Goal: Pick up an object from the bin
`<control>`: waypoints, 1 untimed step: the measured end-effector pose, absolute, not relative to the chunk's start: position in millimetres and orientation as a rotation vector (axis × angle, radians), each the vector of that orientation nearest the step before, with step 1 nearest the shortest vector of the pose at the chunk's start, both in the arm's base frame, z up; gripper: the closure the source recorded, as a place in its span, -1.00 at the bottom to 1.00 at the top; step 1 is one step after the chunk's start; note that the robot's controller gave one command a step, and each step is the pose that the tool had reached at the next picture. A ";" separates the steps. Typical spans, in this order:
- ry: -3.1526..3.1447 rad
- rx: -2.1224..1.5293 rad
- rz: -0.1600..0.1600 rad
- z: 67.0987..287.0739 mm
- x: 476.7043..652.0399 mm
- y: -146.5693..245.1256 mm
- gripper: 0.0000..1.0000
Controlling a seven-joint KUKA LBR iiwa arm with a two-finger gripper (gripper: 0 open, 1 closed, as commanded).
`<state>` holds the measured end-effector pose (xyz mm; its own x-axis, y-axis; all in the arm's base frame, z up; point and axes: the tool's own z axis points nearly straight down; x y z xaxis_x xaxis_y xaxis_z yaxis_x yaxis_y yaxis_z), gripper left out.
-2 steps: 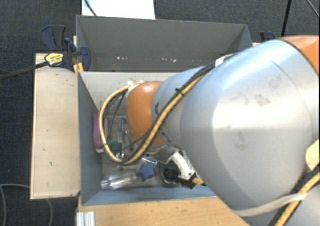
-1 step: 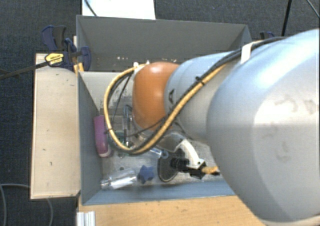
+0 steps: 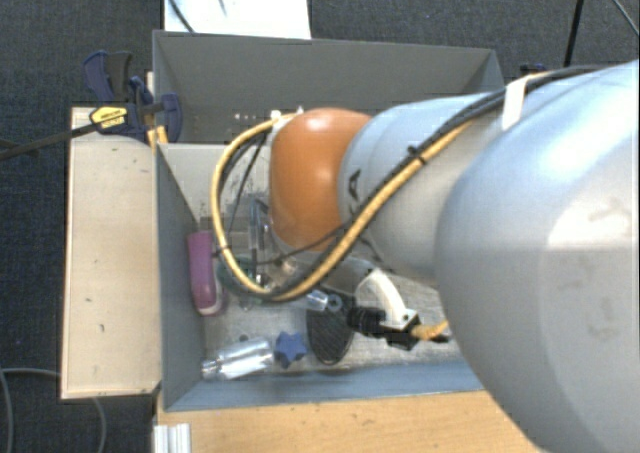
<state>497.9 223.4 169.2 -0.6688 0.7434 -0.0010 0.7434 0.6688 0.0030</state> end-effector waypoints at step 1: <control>2.870 1.272 0.003 174.8 498.2 223.2 1.00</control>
Offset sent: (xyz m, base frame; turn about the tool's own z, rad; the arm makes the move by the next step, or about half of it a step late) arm -0.0002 -0.0001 0.0055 0.0000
